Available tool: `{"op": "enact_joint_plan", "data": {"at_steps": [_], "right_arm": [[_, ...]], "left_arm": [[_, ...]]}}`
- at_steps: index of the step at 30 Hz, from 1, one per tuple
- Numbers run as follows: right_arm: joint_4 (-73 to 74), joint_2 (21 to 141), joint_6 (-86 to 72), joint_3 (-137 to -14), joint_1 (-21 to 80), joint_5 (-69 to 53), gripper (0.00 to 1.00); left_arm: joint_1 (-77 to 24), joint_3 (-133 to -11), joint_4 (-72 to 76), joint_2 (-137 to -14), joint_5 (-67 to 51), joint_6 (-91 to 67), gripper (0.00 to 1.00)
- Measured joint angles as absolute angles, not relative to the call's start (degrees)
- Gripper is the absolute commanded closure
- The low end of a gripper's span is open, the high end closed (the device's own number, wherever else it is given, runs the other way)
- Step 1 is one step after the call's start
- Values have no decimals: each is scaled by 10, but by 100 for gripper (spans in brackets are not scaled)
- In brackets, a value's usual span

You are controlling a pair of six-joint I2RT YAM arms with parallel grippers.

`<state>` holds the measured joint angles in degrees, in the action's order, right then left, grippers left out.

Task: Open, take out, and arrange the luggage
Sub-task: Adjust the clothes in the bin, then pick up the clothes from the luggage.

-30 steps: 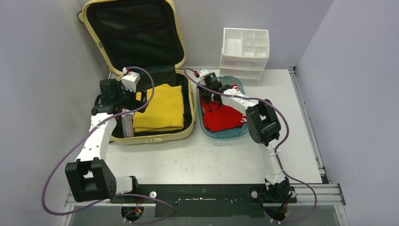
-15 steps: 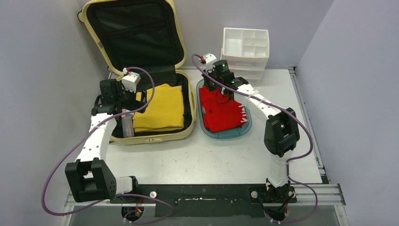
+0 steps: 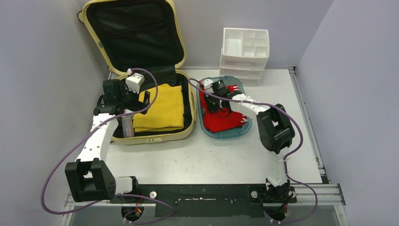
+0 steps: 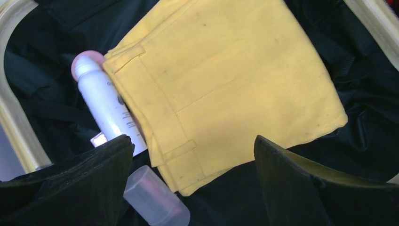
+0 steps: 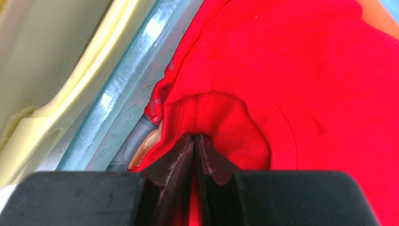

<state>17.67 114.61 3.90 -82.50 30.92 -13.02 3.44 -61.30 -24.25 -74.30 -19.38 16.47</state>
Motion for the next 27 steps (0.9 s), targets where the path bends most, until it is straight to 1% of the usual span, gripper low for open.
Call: {"op": "enact_joint_plan", "data": {"at_steps": [3,8,13,17,21,27], "right_arm": [[188,1146,42,-839,309,-138,85],[227,1141,53,-889,304,-166,72],[270,1088,65,-926,276,-225,64],[283,1023,70,-926,212,-275,61],[270,964,70,-875,136,-312,59],[269,965,66,-802,77,-354,56]], "left_arm": [[11,-613,-243,-743,-193,177,3],[-81,-613,-242,-751,-171,208,3],[-140,-613,-240,-790,-152,227,3],[-162,-613,-236,-831,-137,236,3],[-190,-613,-228,-864,-128,253,3],[-220,-613,-225,-904,-138,292,3]]}}
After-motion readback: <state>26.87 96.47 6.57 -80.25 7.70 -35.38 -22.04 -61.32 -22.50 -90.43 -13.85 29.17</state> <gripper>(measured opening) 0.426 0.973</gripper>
